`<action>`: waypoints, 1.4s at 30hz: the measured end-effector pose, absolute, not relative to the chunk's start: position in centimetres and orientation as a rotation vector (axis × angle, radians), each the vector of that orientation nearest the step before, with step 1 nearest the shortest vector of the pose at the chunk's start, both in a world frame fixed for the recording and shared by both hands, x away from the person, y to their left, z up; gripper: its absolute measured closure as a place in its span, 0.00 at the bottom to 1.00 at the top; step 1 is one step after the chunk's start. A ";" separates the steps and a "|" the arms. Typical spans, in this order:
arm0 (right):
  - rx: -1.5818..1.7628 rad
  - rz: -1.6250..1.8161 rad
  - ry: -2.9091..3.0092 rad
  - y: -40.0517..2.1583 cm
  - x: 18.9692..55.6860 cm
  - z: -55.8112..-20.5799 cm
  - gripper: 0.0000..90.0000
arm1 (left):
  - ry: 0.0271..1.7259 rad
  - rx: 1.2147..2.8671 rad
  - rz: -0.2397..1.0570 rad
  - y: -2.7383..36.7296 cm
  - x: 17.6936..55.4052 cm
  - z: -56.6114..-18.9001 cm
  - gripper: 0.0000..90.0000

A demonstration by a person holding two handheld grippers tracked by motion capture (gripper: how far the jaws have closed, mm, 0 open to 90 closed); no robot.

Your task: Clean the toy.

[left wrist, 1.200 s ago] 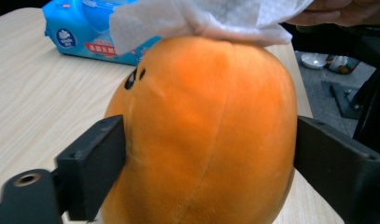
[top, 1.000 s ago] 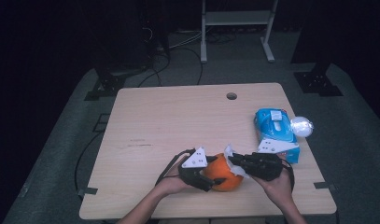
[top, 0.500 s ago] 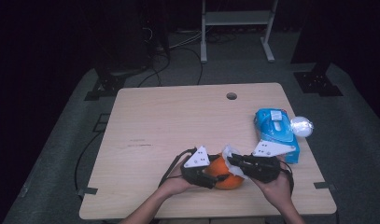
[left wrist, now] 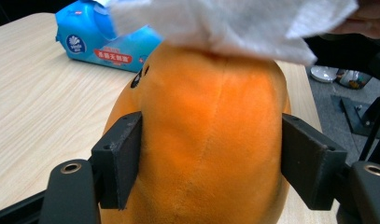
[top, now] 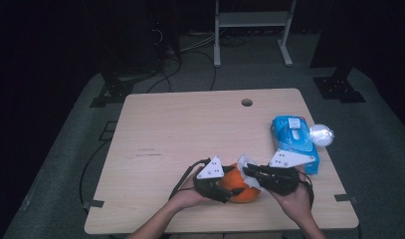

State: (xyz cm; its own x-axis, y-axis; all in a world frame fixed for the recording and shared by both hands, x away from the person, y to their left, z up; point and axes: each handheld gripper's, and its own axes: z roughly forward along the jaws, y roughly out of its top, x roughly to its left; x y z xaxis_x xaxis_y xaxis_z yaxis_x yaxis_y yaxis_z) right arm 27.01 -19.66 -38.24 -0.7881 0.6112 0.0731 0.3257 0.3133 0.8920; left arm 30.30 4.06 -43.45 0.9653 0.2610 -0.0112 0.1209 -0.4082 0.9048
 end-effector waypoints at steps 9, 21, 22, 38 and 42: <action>0.817 1.461 2.325 -19.2 26.5 -38.1 0.91 | 0.319 1.993 0.151 4.2 30.7 -43.5 0.31; 0.946 1.455 2.315 -22.1 27.5 -39.0 0.91 | 0.311 1.982 0.101 4.9 31.3 -43.4 0.20; 0.949 1.458 2.325 -22.1 27.6 -39.1 0.91 | 0.309 1.981 0.088 5.0 31.4 -43.6 0.16; 0.900 1.533 2.297 -19.4 28.4 -37.9 0.91 | 0.343 2.040 0.276 7.4 32.0 -41.3 0.42; 0.897 1.575 2.279 -17.9 29.8 -37.6 0.91 | 0.424 2.055 0.414 7.5 31.9 -41.0 0.41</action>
